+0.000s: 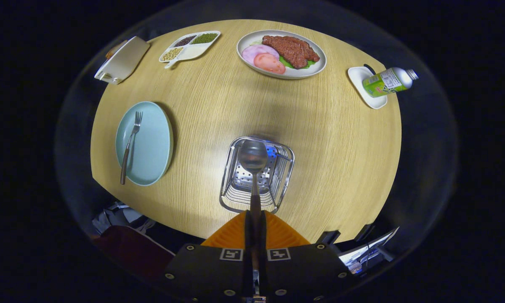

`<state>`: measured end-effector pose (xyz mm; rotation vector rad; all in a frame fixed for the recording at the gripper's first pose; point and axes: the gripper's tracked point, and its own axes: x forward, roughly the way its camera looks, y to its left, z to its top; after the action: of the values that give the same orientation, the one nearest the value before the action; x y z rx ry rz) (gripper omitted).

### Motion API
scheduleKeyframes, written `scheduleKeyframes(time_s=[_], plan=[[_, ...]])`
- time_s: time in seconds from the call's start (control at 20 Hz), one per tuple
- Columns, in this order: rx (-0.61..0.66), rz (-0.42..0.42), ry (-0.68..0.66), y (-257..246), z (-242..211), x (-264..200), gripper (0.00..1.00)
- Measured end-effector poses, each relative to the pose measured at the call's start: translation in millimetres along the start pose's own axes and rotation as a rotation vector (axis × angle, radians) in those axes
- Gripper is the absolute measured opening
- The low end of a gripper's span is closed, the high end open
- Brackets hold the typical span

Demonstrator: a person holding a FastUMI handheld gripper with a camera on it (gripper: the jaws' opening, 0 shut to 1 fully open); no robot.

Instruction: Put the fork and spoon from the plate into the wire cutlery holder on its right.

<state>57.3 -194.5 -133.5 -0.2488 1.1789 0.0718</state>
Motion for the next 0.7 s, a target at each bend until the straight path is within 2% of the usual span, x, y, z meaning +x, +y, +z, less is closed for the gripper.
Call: scheduleKeyframes(time_s=[0.3,0.5,0.6,0.65,0.7], plan=[[-0.027,-0.015,0.062,-1.6,-15.3,2.5,0.06],[-0.003,0.022,0.054,8.1,-8.7,3.9,0.08],[-0.003,0.025,0.041,10.8,-7.3,0.9,0.14],[-0.004,0.015,0.029,9.4,-6.5,-3.5,0.23],[0.004,0.016,0.01,9.9,-5.1,-7.9,0.38]])
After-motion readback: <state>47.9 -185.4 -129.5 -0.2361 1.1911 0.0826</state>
